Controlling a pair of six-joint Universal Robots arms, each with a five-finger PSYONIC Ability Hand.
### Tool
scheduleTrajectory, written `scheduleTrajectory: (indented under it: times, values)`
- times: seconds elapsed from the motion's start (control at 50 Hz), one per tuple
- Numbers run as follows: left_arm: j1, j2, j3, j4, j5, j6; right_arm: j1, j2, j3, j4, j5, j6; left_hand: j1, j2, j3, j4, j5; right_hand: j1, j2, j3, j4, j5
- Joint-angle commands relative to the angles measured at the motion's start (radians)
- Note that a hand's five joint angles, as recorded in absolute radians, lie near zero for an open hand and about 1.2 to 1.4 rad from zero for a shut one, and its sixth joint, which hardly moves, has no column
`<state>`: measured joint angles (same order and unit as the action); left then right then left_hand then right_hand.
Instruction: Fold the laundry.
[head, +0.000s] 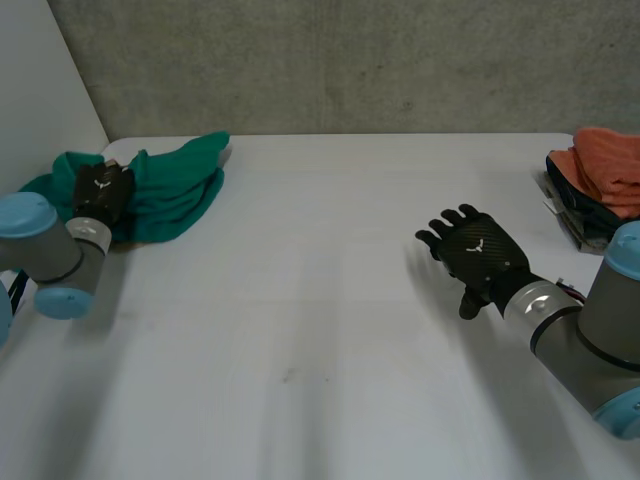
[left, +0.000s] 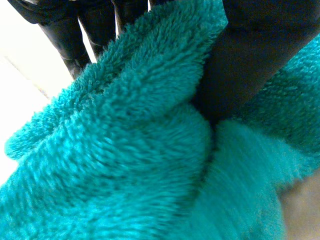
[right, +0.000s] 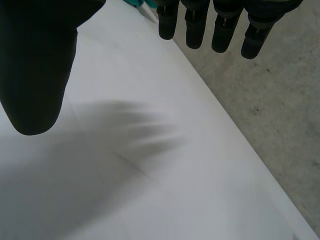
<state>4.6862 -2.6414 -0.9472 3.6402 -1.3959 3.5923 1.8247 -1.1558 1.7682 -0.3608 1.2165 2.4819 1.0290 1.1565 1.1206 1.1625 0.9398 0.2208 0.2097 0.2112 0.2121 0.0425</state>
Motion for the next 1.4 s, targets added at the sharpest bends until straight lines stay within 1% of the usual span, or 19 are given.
scheduleTrajectory:
  times: [0.02,0.1,0.16,0.24,0.32,0.38,0.5,0.6,0.68,0.74,0.76,0.8,0.9,1.0,1.08,1.16,1.24,1.32,1.4]
  values:
    - [-0.066,0.219,-0.116,0.104,-0.031,-0.012,-0.048,-0.005,0.01,-0.012,0.001,0.002,0.367,0.24,0.276,0.234,0.282,-0.046,-0.035,-0.037,-0.038,-0.043]
    - [-0.109,0.434,-0.24,0.156,-0.035,-0.053,-0.048,-0.021,0.011,-0.012,0.003,0.003,0.367,0.24,0.276,0.234,0.282,-0.046,-0.035,-0.037,-0.038,-0.043]
    - [-0.205,0.623,-0.335,0.178,-0.037,-0.154,-0.05,-0.045,0.014,-0.012,0.008,0.008,0.367,0.24,0.276,0.234,0.282,-0.046,-0.035,-0.037,-0.038,-0.043]
    - [-0.282,0.795,-0.448,0.175,-0.029,-0.249,-0.05,-0.068,0.019,-0.012,0.008,0.015,0.367,0.24,0.276,0.234,0.282,-0.046,-0.035,-0.037,-0.038,-0.043]
    - [-0.346,0.908,-0.591,0.178,-0.023,-0.276,-0.061,-0.096,0.025,-0.012,0.008,0.022,0.367,0.24,0.276,0.234,0.282,-0.046,-0.035,-0.037,-0.038,-0.043]
    - [-0.386,0.942,-0.675,0.175,-0.023,-0.276,-0.084,-0.119,0.03,-0.012,0.008,0.023,0.367,0.24,0.276,0.234,0.282,-0.046,-0.035,-0.037,-0.038,-0.043]
    - [-0.541,0.925,-0.878,0.13,-0.023,-0.27,-0.107,-0.142,0.025,-0.012,0.008,0.023,0.367,0.24,0.276,0.234,0.282,-0.046,-0.035,-0.037,-0.038,-0.043]
    - [-0.636,0.76,-0.936,0.003,-0.031,-0.262,-0.111,-0.142,0.019,-0.009,0.005,0.023,0.356,0.229,0.264,0.223,0.271,-0.046,-0.035,-0.037,-0.038,-0.043]
    - [-0.664,0.728,-0.917,-0.124,-0.044,-0.241,-0.11,-0.142,0.014,0.002,0.003,0.019,-0.505,-0.633,-0.597,-0.639,-0.59,-0.046,-0.035,-0.037,-0.038,-0.043]
    - [-0.66,0.77,-0.889,-0.182,-0.061,-0.236,-0.11,-0.142,0.011,0.006,0.001,0.02,-0.577,-0.705,-0.669,-0.711,-0.663,-0.046,-0.035,-0.037,-0.038,-0.043]
    - [-0.653,0.819,-0.875,-0.21,-0.083,-0.239,-0.105,-0.142,0.01,0.011,0.001,0.019,-0.697,-0.824,-0.788,-0.83,-0.782,-0.046,-0.035,-0.037,-0.038,-0.043]
    - [-0.637,0.868,-0.871,-0.225,-0.106,-0.242,-0.097,-0.142,-0.006,0.039,0.0,0.014,-0.768,-0.896,-0.86,-0.902,-0.854,-0.046,-0.035,-0.037,-0.038,-0.043]
    - [-0.523,1.029,-0.889,-0.242,-0.159,-0.257,-0.05,-0.14,-0.094,0.169,-0.021,0.019,-0.801,-0.928,-0.892,-0.934,-0.886,-0.046,-0.035,-0.037,-0.038,-0.043]
    - [-0.445,1.118,-0.933,-0.256,-0.155,-0.325,0.002,-0.119,-0.26,0.403,-0.118,0.017,-0.801,-0.928,-0.892,-0.934,-0.886,-0.046,-0.035,-0.037,-0.038,-0.043]
    - [-0.377,1.143,-0.981,-0.31,-0.147,-0.391,0.042,-0.027,-0.382,0.514,-0.198,0.002,-0.798,-0.925,-0.89,-0.931,-0.883,-0.046,-0.035,-0.037,-0.038,-0.043]
    - [-0.304,1.141,-1.036,-0.37,-0.138,-0.412,0.111,0.059,-0.527,0.54,-0.23,-0.008,-0.789,-0.917,-0.881,-0.923,-0.874,-0.046,-0.035,-0.037,-0.038,-0.043]
    - [-0.239,1.124,-1.09,-0.387,-0.043,-0.414,0.165,0.168,-0.65,0.546,-0.244,-0.055,-0.783,-0.911,-0.875,-0.917,-0.868,-0.046,-0.035,-0.037,-0.038,-0.043]
    - [-0.225,1.053,-1.11,-0.384,0.062,-0.415,0.182,0.267,-0.746,0.585,-0.249,-0.145,-0.786,-0.914,-0.878,-0.92,-0.871,-0.046,-0.035,-0.037,-0.038,-0.043]
    - [-0.238,0.968,-1.09,-0.367,0.123,-0.411,0.203,0.381,-0.84,0.646,-0.249,-0.273,-0.783,-0.911,-0.875,-0.917,-0.868,-0.046,-0.035,-0.037,-0.038,-0.043]
